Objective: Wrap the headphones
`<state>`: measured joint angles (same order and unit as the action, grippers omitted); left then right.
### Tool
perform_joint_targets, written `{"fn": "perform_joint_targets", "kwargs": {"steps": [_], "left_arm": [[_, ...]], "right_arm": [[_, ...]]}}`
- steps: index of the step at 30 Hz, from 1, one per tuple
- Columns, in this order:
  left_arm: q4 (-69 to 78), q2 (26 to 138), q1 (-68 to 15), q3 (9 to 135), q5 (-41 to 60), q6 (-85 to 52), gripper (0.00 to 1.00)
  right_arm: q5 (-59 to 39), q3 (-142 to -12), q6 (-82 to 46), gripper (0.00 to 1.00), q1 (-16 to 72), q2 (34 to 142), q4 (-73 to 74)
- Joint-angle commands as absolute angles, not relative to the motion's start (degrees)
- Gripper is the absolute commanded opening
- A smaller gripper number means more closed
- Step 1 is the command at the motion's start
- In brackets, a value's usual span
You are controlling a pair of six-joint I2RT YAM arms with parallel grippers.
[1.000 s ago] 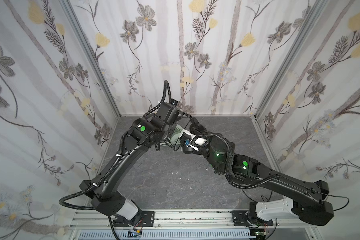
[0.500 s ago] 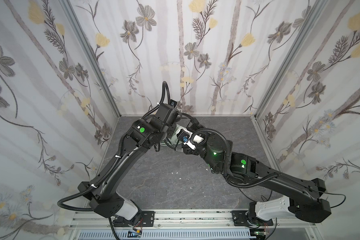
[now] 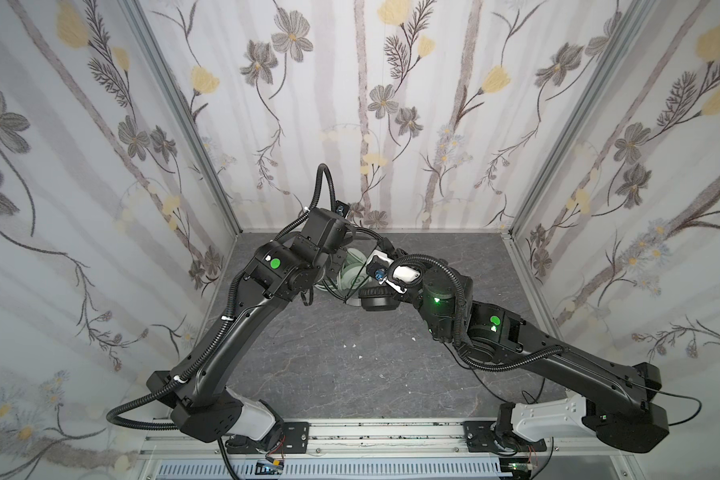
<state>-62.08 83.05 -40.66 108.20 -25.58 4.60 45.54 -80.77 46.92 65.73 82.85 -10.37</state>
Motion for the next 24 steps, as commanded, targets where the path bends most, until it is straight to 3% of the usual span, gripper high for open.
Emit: {"fn": "perform_joint_targets", "kwargs": {"steps": [1,14,24], "left_arm": [[-61.0,82.2,-40.6,108.1,-20.4,7.4,0.0],[-61.4,75.9,-40.9,101.9,-9.0,9.1,0.0],[-59.4,74.5,-41.0,101.8,-5.9,7.8,0.0]], "right_arm": [[47.7,-80.6,52.7,0.12,65.0,83.2,-7.9],[39.4,-79.4,52.2,0.21,61.0,81.0,-7.9],[30.2,-75.7,39.9,0.21,52.9,78.4,-5.2]]}}
